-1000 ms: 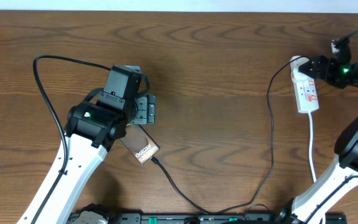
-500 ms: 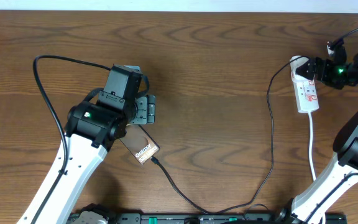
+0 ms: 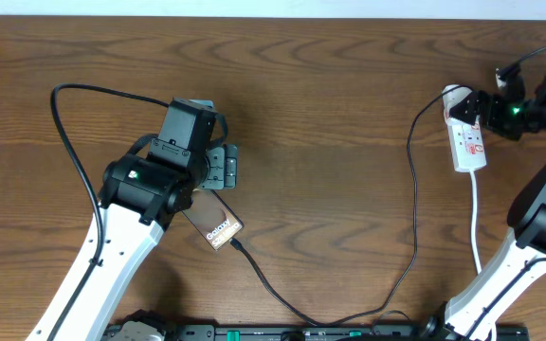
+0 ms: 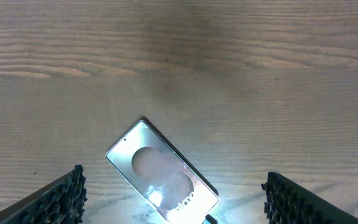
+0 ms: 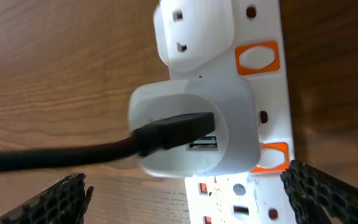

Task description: Plug charger to phone and switch on socket

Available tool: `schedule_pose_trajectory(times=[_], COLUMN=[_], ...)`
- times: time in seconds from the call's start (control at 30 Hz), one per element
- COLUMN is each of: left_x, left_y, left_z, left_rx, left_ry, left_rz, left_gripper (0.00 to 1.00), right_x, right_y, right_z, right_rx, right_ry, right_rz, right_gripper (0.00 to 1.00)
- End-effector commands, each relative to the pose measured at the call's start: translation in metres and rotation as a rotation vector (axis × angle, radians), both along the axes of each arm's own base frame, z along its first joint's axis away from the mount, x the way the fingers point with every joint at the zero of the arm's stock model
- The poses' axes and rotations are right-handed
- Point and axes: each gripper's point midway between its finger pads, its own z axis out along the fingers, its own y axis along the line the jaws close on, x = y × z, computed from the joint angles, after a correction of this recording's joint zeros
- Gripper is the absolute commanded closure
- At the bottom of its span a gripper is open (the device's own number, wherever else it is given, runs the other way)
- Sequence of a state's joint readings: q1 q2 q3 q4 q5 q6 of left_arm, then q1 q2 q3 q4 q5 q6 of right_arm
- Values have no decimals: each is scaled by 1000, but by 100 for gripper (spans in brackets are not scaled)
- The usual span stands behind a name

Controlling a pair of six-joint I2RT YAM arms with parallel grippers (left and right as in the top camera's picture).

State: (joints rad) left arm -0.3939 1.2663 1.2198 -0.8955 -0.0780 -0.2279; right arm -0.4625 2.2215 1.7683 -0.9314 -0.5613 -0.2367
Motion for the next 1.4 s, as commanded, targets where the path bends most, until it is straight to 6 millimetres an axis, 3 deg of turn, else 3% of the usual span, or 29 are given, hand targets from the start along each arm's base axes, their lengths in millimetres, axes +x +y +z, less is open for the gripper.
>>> schedule_pose_trajectory(times=[0.0, 0.97, 1.37], left_x=[2, 2, 2], left_y=[1, 1, 1], left_z=[5, 5, 5], left_rx=[11, 12, 12], left_ry=[-13, -13, -13], left_rz=[-4, -4, -4], left_gripper=[12, 12, 12], right_x=[6, 12, 4], right_y=[10, 36, 40], right_z=[-2, 0, -20], right_rx=[51, 118, 151], right_ry=[-6, 5, 77], right_rz=[8, 16, 1], right_gripper=[1, 1, 1])
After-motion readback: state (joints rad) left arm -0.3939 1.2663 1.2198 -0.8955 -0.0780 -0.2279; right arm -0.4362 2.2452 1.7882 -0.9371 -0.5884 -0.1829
